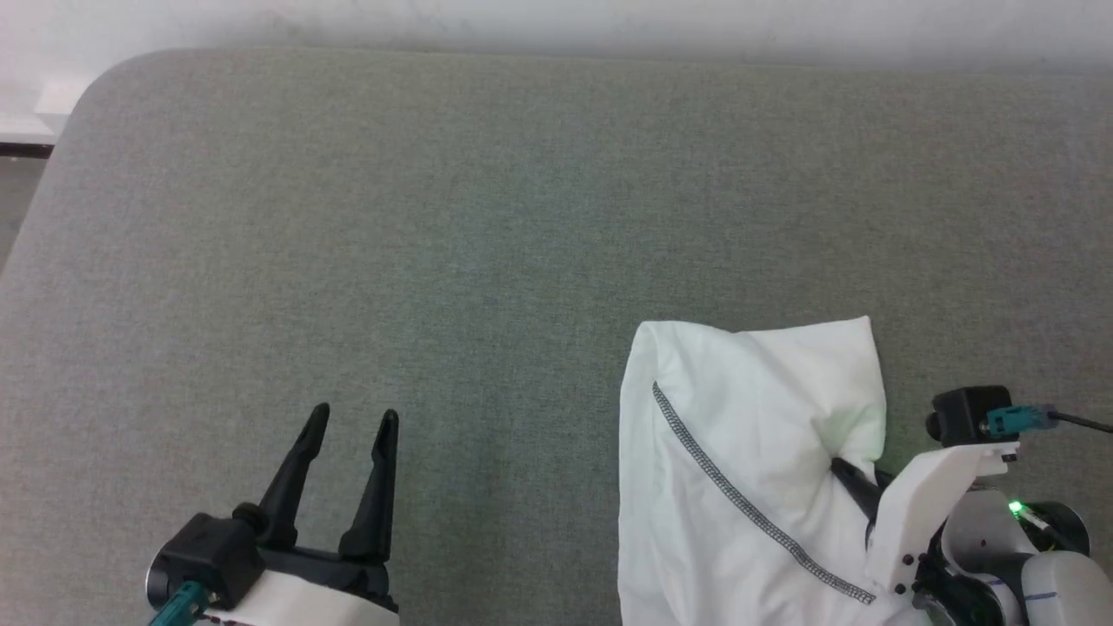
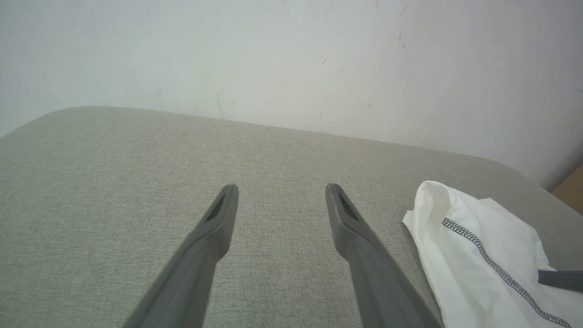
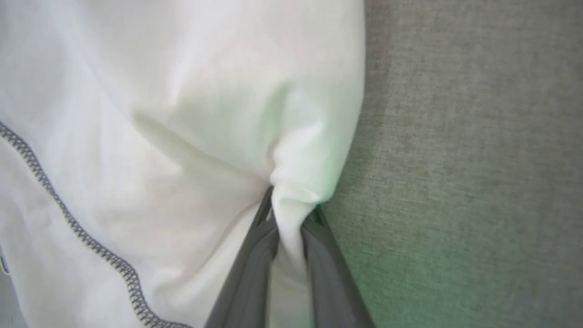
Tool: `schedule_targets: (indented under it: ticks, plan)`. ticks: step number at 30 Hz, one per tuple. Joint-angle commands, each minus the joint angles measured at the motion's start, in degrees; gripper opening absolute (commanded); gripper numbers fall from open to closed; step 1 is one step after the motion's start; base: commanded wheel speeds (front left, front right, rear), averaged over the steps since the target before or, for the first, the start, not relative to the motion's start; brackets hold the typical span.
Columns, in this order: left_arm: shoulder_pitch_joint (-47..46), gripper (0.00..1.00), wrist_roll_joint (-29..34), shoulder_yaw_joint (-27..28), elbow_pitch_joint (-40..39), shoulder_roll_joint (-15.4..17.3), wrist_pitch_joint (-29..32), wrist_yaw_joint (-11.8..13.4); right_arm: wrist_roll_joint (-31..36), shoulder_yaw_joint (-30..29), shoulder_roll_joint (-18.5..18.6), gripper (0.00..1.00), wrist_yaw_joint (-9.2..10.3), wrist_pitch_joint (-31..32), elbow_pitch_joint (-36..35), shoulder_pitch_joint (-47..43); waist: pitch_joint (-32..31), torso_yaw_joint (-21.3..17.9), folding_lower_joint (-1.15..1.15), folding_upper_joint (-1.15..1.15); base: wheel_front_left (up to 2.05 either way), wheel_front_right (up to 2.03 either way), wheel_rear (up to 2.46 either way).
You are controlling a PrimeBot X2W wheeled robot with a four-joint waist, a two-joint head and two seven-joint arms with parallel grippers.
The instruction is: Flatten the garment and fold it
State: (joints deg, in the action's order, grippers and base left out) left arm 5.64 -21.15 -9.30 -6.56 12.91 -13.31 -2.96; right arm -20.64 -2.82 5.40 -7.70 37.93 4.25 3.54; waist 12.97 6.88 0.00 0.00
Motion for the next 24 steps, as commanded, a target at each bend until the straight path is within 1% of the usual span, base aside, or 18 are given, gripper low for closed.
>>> schedule_targets:
  ticks: [1, 7, 11, 20, 24]
  plan:
    - [-1.0, 1.00, -0.2, 0.0, 0.1, 0.1, -0.2, 0.1, 0.9, -0.2, 0.4, 0.00, 0.21, -0.6, 1.1, 1.0, -0.4, -0.5, 0.00, 0.00, 0.00, 0.00, 0.00]
    - [-1.4, 1.00, -0.3, -0.3, 0.2, -0.2, -0.5, 0.0, 1.4, 1.1, 0.5, 0.00, 0.21, -2.2, 0.1, 4.1, -0.9, -2.5, 0.00, 0.00, 0.00, 0.00, 0.00]
    - [-1.6, 1.00, -0.2, 0.0, 0.3, 0.3, -0.6, 0.1, 2.3, 1.2, 1.6, 0.00, 0.21, -2.2, 0.0, 7.1, -0.8, -4.2, 0.00, 0.00, 0.00, 0.00, 0.00]
    - [-2.6, 1.00, 0.3, 0.5, -1.5, 2.1, 0.0, 0.4, 5.7, 0.0, 6.8, 0.00, 0.21, 1.1, -0.6, 16.0, 2.0, -8.5, 0.00, 0.00, 0.00, 0.00, 0.00]
    - [-4.1, 1.00, 0.8, 0.6, -3.0, 3.1, 0.5, 0.3, 7.8, -0.2, 10.8, 0.00, 0.21, 3.4, -2.1, 19.3, 4.6, -10.2, 0.00, 0.00, 0.00, 0.00, 0.00]
